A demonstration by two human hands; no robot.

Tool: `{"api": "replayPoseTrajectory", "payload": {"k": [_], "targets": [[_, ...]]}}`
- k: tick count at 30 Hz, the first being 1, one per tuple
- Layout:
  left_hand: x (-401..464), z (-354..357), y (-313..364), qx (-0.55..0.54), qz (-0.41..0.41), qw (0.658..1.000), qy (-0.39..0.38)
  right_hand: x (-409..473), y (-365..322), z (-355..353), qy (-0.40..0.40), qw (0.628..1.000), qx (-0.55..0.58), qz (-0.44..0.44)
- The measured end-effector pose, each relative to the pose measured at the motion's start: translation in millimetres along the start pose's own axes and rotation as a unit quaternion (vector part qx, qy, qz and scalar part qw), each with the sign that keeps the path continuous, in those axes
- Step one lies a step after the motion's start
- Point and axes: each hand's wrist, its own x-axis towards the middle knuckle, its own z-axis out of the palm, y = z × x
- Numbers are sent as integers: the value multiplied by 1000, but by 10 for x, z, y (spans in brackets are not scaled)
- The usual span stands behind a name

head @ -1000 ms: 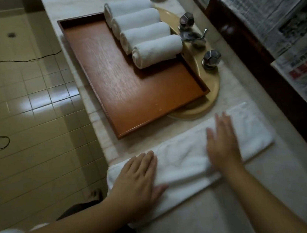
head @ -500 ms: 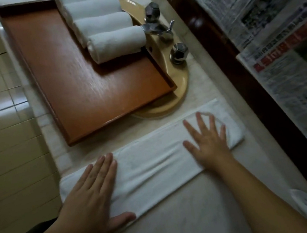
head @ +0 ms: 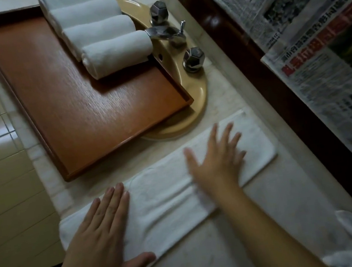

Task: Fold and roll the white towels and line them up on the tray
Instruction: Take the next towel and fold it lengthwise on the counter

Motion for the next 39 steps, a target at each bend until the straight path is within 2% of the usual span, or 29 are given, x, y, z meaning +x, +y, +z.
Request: {"api": "replayPoseTrajectory", "payload": {"k": [3, 12, 22, 27, 29, 30, 32, 35, 37, 39], "targets": [[25, -15, 2, 1, 0, 1000, -10, -371, -289, 278, -74, 996, -29, -29], [235, -41, 68, -2, 1, 1000, 4, 269, 299, 124, -48, 998, -45, 8], [264, 24, 100, -3, 46, 999, 3, 804, 789, -139, -47, 996, -79, 11], [179, 17, 31, 0, 57, 998, 9, 784, 746, -161, -62, 995, -73, 26], [180, 3, 32, -3, 56, 998, 6, 609, 541, -193, -38, 998, -37, 20], [186, 1, 33, -4, 56, 998, 4, 470, 401, -198, -18, 999, -25, -9], [201, 4, 28, -2, 53, 999, 1, 87, 76, -131, 6, 992, -21, -127], [201, 21, 6, 0, 50, 999, -1, -597, -290, 191, -2, 938, -62, -342], [188, 31, -4, 2, 49, 999, 0, -822, -228, 416, -43, 912, -114, -392], [180, 35, -3, -3, 47, 999, 4, -756, -3, 491, -52, 911, -142, -384]]}}
